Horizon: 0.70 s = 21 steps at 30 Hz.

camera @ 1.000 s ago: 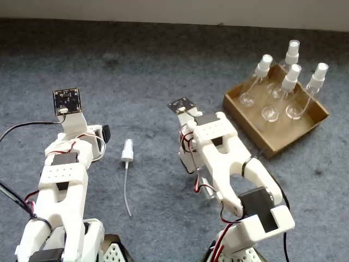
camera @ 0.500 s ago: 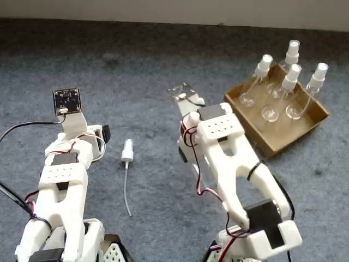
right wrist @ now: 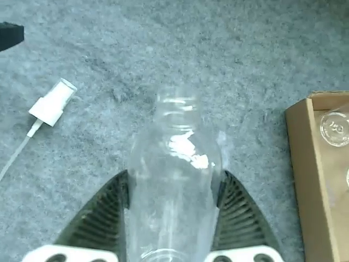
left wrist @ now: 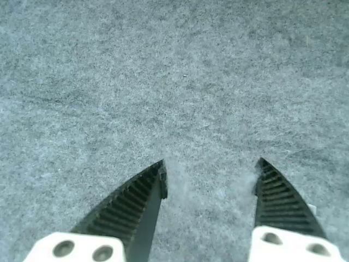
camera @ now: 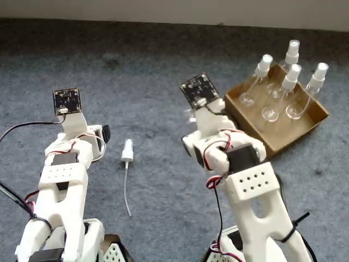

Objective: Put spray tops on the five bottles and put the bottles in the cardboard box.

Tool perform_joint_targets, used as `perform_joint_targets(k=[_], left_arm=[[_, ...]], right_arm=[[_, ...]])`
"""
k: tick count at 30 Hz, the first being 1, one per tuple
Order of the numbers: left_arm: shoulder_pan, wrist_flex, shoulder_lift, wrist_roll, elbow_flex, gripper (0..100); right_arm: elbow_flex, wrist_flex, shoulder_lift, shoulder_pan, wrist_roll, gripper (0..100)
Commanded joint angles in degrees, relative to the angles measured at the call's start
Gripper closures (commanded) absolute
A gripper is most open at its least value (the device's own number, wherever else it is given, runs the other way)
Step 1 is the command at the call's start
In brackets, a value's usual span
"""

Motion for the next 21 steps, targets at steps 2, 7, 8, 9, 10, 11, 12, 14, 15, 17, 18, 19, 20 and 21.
perform_joint_targets(k=[2,7,8,9,10,11,12,14,15,17,18,19,20,21], left_arm=[[1.3,-1.1,-1.7,-0.6,-0.7,76],[4.4,-1.1,-1.7,-6.9,-0.5,76],[4.9,-1.1,-1.7,-7.2,-0.4,76],[4.9,-1.1,-1.7,-7.2,-0.4,76],[4.9,-1.1,-1.7,-7.3,-0.4,76],[4.8,-1.1,-1.7,-7.3,-0.4,76],[4.8,-1.1,-1.7,-7.3,-0.5,76],[4.9,-0.1,-1.7,-7.4,-0.7,76],[4.9,0.5,-1.7,-7.4,-0.9,76],[5.0,0.9,-1.7,-7.4,-1.1,76],[5.0,1.4,-1.7,-7.5,-1.7,76],[5.0,2.7,-1.7,-7.6,-2.5,76],[5.0,4.8,-1.7,-8.8,-3.6,76],[5.3,7.4,-1.7,-10.5,-5.1,76]], right_arm=[[14.5,-16.7,-10.3,-0.1,0.3,98.9],[26.4,-27.4,-19.6,-0.1,0.3,99.0],[28.1,-28.6,-20.9,-0.1,0.3,99.0],[29.4,-29.7,-22.0,-0.1,0.3,99.0],[30.6,-30.7,-23.0,-0.1,0.2,99.0],[31.9,-31.9,-23.9,-0.1,0.1,99.0],[32.9,-33.5,-24.7,-0.1,-0.5,99.0],[35.4,-37.1,-25.6,0.0,-4.2,99.0],[36.8,-39.1,-26.0,0.0,-6.0,99.0],[39.3,-42.9,-26.5,-0.2,-8.1,99.0],[40.3,-44.6,-26.4,-0.2,-8.5,99.0],[41.2,-46.1,-26.3,-0.3,-8.6,99.0],[42.2,-47.5,-26.3,-0.3,-8.6,99.0],[42.9,-49.0,-26.5,-0.3,-8.6,99.0]])
